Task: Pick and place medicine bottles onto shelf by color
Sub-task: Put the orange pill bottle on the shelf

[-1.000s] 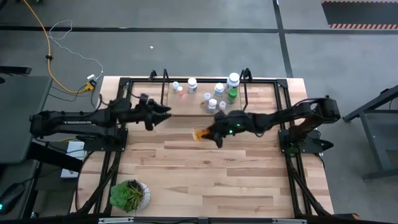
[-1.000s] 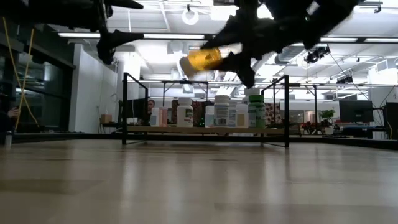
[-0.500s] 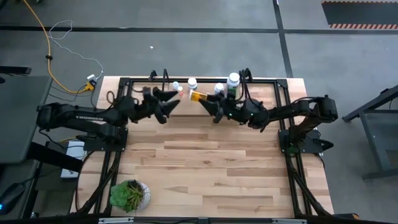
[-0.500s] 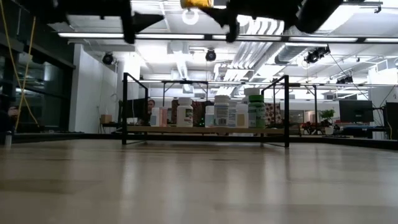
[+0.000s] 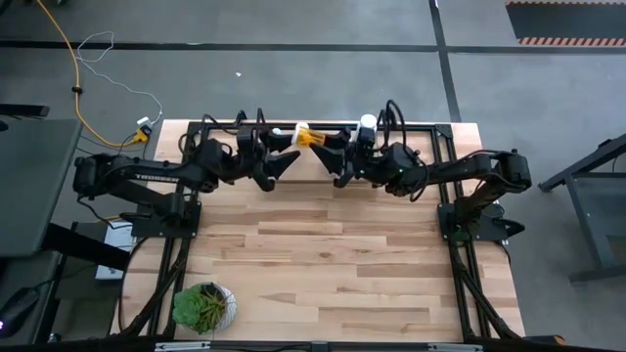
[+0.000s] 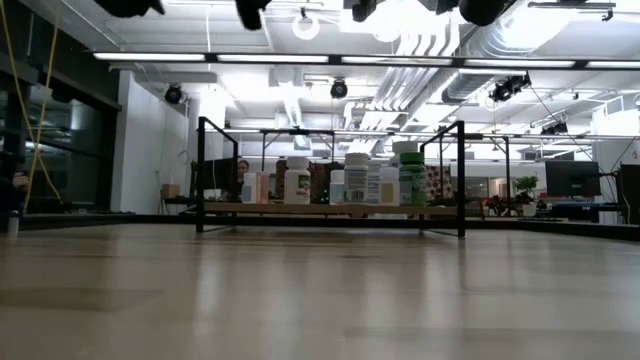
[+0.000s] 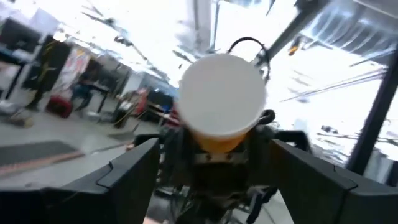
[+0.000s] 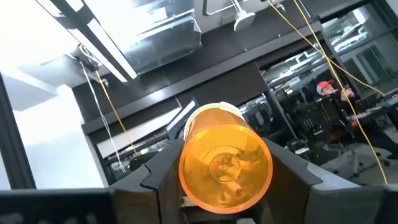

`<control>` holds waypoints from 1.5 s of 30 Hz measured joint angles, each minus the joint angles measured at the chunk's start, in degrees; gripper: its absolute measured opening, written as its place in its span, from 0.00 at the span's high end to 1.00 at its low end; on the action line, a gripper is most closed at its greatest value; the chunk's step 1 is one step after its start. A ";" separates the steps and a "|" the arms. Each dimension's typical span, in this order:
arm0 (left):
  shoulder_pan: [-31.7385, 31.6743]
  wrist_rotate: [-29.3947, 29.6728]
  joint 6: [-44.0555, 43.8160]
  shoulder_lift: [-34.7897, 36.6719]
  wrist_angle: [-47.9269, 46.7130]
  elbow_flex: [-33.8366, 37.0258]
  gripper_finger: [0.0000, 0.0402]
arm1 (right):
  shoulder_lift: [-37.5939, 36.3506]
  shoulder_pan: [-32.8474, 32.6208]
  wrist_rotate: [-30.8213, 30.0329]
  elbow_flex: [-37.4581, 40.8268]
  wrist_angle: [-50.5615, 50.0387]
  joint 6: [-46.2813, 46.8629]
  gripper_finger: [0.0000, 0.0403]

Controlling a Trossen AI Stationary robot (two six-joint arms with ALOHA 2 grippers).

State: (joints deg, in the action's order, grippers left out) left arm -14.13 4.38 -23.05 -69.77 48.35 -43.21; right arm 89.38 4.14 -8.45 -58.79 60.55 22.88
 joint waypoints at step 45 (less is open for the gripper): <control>-0.09 1.42 2.05 -7.11 3.34 -10.24 0.55 | 0.00 0.00 2.59 -2.33 -1.06 0.22 0.57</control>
State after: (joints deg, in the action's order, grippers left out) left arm -14.22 5.80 -21.01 -76.88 51.69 -53.45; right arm 89.38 4.14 -5.86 -61.12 59.49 23.09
